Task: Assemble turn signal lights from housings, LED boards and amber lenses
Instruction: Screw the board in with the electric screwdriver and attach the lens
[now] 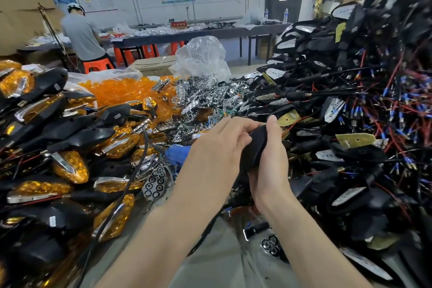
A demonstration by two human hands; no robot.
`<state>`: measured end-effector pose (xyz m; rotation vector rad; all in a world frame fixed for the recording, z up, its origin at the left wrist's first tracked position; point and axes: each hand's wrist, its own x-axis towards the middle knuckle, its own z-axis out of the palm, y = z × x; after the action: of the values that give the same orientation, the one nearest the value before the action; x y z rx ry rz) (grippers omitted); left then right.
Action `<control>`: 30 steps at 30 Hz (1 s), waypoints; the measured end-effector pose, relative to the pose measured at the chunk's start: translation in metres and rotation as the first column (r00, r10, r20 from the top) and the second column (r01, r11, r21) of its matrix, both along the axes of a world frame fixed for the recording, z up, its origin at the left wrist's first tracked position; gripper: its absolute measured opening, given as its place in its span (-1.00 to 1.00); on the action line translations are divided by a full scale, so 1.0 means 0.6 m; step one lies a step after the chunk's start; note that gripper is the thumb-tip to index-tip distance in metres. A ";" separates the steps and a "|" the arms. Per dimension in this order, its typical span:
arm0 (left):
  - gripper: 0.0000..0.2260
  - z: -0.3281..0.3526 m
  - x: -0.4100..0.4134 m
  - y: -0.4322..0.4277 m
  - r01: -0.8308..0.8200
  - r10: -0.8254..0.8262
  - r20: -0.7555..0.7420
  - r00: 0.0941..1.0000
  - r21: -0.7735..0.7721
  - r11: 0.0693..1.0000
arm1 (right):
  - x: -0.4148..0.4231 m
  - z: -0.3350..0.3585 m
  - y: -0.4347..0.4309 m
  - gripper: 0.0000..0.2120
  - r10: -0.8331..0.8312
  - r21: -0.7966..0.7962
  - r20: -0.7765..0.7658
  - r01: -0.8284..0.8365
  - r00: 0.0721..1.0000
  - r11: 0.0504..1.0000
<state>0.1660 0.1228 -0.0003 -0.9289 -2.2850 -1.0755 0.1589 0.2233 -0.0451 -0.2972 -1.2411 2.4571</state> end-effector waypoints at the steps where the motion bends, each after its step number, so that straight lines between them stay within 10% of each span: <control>1: -0.79 0.000 -0.001 -0.001 -0.003 0.003 -0.023 1.000 -0.016 1.000 | -0.001 -0.001 -0.001 -0.51 -0.001 0.001 -0.002 0.001 1.000 1.000; 12: -0.77 -0.013 0.011 0.003 -0.136 0.103 -0.207 0.973 -0.151 0.979 | 0.000 -0.002 0.001 -0.49 0.005 -0.044 0.008 -0.005 1.000 0.999; 17: -0.65 -0.021 0.018 -0.011 -0.131 0.096 0.209 0.973 0.161 0.978 | -0.001 0.004 0.007 -0.47 -0.005 -0.124 0.007 0.006 1.000 0.992; 23: -0.83 -0.049 -0.007 -0.061 -0.513 -0.126 0.855 0.503 0.413 0.752 | -0.002 0.008 0.009 -0.47 -0.017 -0.195 -0.011 0.014 1.000 0.981; 30: -0.81 -0.054 -0.052 -0.046 -0.573 -0.239 0.957 0.164 0.289 0.766 | 0.000 0.017 0.002 -0.45 0.147 0.048 0.147 -0.155 0.978 0.987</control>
<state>0.1345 0.0954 -0.0329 0.6812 -2.3134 -2.6432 0.1589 0.2246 -0.0348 -0.3816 -1.4422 2.5589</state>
